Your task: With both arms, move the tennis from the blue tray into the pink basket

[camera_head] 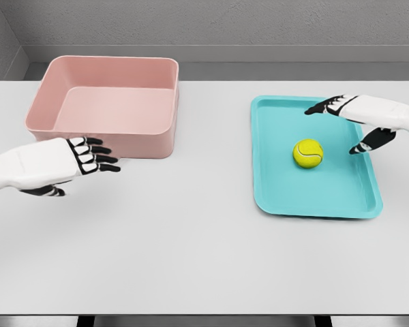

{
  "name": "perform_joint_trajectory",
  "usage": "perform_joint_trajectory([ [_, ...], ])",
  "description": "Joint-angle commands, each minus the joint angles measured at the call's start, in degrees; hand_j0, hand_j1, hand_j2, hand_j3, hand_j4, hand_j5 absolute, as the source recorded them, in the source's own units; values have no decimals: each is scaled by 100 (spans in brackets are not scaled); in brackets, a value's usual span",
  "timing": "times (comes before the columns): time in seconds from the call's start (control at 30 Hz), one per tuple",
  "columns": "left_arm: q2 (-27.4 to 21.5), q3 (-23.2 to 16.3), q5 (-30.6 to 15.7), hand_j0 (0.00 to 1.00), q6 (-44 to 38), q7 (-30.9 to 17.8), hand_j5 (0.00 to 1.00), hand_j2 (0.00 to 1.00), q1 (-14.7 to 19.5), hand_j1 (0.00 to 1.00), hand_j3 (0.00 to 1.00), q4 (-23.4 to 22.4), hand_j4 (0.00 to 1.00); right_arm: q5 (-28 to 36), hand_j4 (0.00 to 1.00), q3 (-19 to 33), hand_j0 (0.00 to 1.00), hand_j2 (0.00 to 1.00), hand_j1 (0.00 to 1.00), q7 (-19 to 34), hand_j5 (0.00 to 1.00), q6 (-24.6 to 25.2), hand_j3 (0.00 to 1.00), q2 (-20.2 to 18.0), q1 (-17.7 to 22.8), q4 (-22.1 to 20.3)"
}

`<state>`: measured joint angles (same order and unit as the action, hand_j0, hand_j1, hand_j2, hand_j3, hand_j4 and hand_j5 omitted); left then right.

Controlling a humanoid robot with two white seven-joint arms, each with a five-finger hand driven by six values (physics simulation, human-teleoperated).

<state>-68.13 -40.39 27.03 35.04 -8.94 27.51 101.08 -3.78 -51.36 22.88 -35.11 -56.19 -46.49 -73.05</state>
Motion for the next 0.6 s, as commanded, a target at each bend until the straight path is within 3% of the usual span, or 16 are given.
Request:
perform_joint_trajectory([
  [0.0, -7, 4, 267, 100, -4, -90, 100, 100, 9, 100, 100, 8, 100, 61, 100, -23, 100, 100, 100, -3, 100, 11, 100, -6, 0, -16],
  [0.07, 72, -13, 4, 100, -4, -73, 100, 100, -9, 100, 100, 8, 100, 44, 100, -40, 100, 100, 100, 14, 100, 11, 100, -6, 0, -16],
  [0.17, 54, -13, -1455, 100, -4, -73, 100, 100, -9, 100, 100, 8, 100, 52, 100, -93, 100, 100, 100, -47, 100, 11, 100, 2, -9, 19],
  [0.27, 81, -171, -1974, 100, -4, -55, 100, 100, 0, 100, 100, 8, 100, 53, 100, -225, 100, 100, 100, -39, 100, 11, 100, 169, -9, 151],
  [0.33, 335, -189, -1895, 100, -4, -90, 100, 100, 132, 100, 100, -10, 100, 17, 100, -392, 100, 100, 100, -12, 100, 11, 100, 380, -9, 309],
  [0.4, 511, -198, -1385, 100, -4, -73, 100, 100, 430, 100, 100, -63, 100, 17, 100, -497, 100, 100, 100, -3, 100, 11, 100, 459, -9, 300],
  [0.5, 827, -233, -1280, 100, -4, -90, 100, 100, 562, 100, 100, -54, 100, 17, 100, -515, 100, 100, 100, 14, 100, 11, 100, 477, -9, 300],
  [0.53, 889, -408, -1192, 100, -4, -99, 100, 100, 676, 100, 100, -45, 100, 9, 100, -515, 100, 100, 100, 14, 100, 11, 100, 495, -9, 300],
  [0.57, 889, -838, -1130, 100, -4, -239, 100, 100, 1054, 100, 100, -45, 100, 0, 100, -515, 100, 100, 100, 14, 100, 11, 100, 495, -9, 300],
])
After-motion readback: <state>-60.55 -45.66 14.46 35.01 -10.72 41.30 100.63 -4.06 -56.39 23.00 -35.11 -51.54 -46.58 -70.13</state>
